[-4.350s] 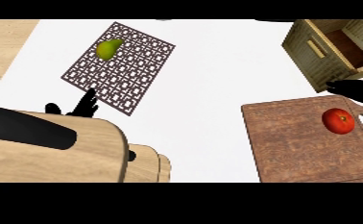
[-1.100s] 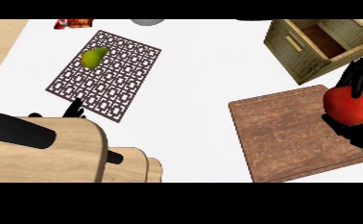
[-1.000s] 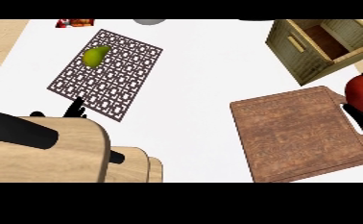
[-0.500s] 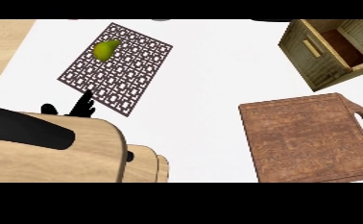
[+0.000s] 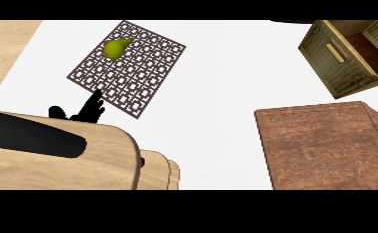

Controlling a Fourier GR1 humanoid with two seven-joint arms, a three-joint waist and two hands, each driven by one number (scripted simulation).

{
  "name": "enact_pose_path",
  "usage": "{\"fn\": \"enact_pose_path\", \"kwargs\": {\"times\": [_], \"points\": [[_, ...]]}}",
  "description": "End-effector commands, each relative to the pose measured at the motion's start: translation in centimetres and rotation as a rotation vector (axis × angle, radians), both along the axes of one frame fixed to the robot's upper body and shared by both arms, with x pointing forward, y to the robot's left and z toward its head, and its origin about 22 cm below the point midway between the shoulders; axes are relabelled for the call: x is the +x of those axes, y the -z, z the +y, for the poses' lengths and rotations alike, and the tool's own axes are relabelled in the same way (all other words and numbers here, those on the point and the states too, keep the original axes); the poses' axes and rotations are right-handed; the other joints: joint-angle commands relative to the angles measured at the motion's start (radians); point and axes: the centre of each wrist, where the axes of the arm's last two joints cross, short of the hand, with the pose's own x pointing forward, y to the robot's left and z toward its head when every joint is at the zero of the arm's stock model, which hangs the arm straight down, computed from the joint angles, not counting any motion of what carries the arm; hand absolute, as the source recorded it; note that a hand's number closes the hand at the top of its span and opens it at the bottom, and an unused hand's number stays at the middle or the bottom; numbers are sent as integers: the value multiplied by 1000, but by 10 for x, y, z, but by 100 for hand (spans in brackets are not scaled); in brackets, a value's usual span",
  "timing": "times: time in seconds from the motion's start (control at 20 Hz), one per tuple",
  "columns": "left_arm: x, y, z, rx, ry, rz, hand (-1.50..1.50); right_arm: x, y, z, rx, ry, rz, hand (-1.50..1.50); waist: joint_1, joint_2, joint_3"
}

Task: Pick the tomato from the cutting board and place it in the basket

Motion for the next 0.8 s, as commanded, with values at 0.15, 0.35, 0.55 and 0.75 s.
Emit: {"fn": "enact_pose_path", "kwargs": {"times": [0.15,0.35,0.55,0.75], "points": [[-31,34,2,10,-38,194,0,30,16,-20,-13,11,35,150,22,10,-7],[-31,38,6,14,-43,200,0,56,39,-18,40,7,69,150,21,10,-8],[-23,33,10,17,-41,192,0,74,65,-33,214,2,88,150,22,12,-7],[-23,37,8,1,-53,196,0,85,80,-37,218,-5,75,150,16,13,-7]]}}
